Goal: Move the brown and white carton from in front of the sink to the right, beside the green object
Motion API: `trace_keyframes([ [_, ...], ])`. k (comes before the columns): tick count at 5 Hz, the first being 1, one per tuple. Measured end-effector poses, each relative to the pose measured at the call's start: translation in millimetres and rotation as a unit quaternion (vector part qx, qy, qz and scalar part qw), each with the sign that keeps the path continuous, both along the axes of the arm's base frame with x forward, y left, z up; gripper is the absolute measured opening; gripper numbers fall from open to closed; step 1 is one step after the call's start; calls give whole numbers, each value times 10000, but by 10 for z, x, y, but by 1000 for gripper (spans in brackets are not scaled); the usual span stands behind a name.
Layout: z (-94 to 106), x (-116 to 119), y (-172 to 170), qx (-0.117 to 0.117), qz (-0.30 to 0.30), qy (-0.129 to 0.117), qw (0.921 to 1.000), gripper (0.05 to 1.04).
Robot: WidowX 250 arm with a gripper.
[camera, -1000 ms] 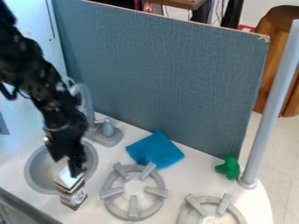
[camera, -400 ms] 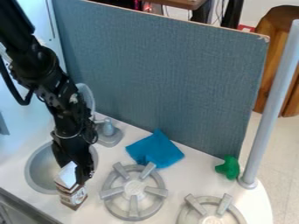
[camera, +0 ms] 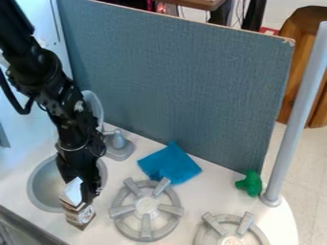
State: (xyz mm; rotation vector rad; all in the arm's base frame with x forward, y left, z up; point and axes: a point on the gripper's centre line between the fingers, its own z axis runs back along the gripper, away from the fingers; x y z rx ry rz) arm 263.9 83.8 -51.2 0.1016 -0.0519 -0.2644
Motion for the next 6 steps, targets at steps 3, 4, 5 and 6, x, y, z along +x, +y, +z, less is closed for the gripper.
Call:
trace_keyframes([
  [3, -28, 51, 165, 234, 123, -87, 9996, 1004],
  [4, -93, 59, 182, 268, 139, -54, 9995, 1004],
  [5, -158, 61, 211, 356, 200, -18, 9992, 1004],
  [6, -245, 46, 235, 434, 190, 32, 9989, 1004],
])
